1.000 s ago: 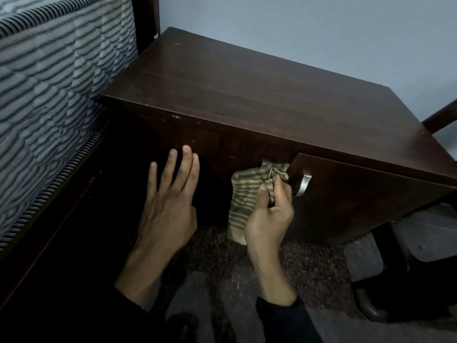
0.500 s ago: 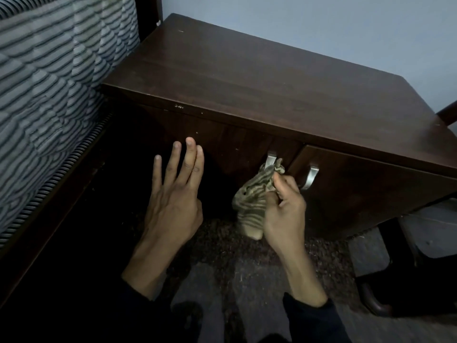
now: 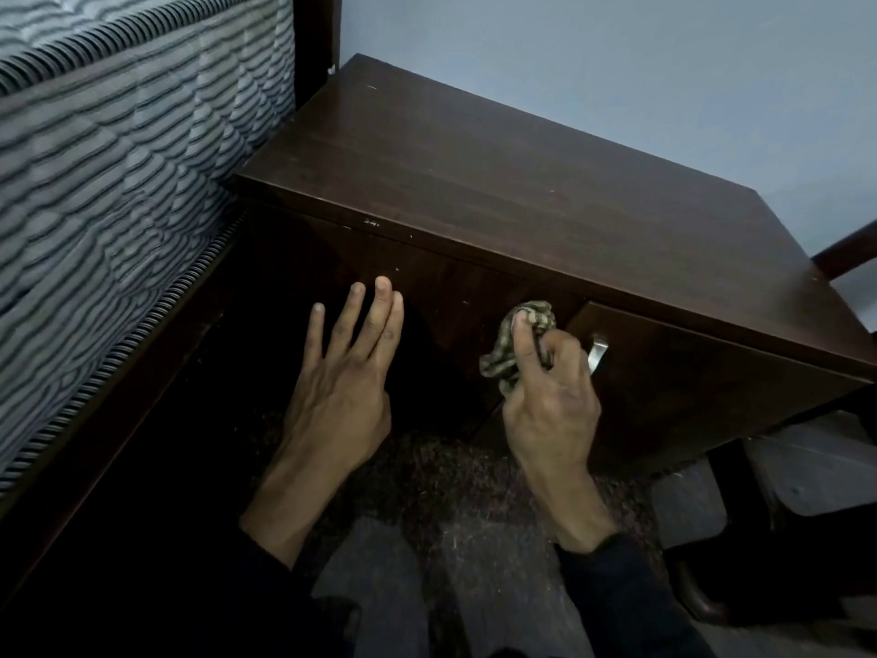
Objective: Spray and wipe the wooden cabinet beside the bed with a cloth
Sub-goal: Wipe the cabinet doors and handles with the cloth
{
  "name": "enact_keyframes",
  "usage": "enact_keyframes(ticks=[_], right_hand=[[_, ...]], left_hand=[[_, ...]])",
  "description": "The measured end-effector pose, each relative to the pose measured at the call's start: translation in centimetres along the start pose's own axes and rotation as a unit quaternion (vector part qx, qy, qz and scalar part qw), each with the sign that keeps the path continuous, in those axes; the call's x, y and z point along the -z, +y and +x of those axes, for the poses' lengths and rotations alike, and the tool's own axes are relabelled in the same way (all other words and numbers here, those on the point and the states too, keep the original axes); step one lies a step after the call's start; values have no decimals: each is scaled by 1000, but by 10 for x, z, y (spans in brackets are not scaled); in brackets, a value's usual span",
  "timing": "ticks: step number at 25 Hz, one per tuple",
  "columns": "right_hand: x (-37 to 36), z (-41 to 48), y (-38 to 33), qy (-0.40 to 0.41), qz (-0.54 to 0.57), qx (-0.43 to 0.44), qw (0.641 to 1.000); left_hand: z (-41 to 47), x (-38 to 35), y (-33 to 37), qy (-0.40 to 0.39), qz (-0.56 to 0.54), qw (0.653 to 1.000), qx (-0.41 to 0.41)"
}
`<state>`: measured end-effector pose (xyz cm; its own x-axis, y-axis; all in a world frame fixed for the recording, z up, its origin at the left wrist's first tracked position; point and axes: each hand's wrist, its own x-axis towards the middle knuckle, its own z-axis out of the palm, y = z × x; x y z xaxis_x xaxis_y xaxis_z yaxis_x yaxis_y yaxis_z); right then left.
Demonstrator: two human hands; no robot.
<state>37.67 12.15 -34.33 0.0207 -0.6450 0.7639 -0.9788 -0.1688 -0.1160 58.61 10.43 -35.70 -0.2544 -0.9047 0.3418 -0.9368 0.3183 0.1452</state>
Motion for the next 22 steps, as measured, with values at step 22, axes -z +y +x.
enact_keyframes(ticks=[22], right_hand=[[-5, -11, -9, 79, 164, -104, 978]], left_hand=[[1, 1, 5, 32, -33, 999, -22]])
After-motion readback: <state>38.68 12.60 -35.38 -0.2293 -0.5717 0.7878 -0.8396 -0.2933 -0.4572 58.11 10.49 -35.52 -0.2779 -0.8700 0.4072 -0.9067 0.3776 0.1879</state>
